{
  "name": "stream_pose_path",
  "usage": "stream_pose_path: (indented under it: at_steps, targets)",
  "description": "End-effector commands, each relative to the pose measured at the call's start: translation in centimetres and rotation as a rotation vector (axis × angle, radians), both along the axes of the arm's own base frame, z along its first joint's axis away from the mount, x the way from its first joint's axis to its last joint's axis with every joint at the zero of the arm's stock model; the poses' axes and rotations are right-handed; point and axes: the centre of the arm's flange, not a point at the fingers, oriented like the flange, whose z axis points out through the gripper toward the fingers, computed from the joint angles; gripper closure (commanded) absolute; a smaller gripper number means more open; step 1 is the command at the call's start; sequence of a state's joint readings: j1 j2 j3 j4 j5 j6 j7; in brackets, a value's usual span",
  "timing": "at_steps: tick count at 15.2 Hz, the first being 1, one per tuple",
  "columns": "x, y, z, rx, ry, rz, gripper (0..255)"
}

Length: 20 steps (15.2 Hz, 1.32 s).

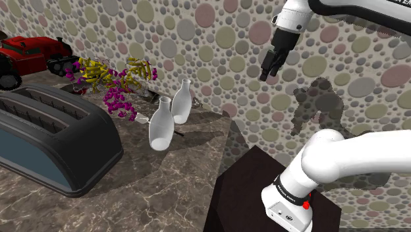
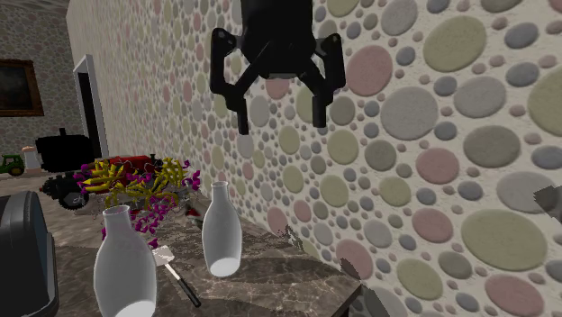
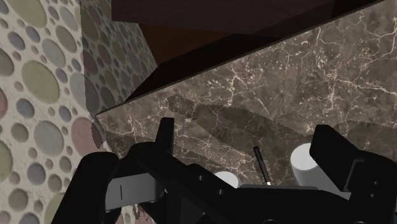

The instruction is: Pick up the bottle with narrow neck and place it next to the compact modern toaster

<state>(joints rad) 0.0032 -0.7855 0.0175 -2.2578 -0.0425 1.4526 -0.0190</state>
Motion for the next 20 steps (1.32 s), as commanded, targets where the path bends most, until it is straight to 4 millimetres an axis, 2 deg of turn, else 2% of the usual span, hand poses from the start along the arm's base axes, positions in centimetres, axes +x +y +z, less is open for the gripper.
stream_pose_path:
  at_steps: [1,20]
  targets:
    - [0.0,0.0,0.0,0.000,0.000,0.000,0]
    - [21.1,3.0,-11.4,0.043,-0.058,0.072,0]
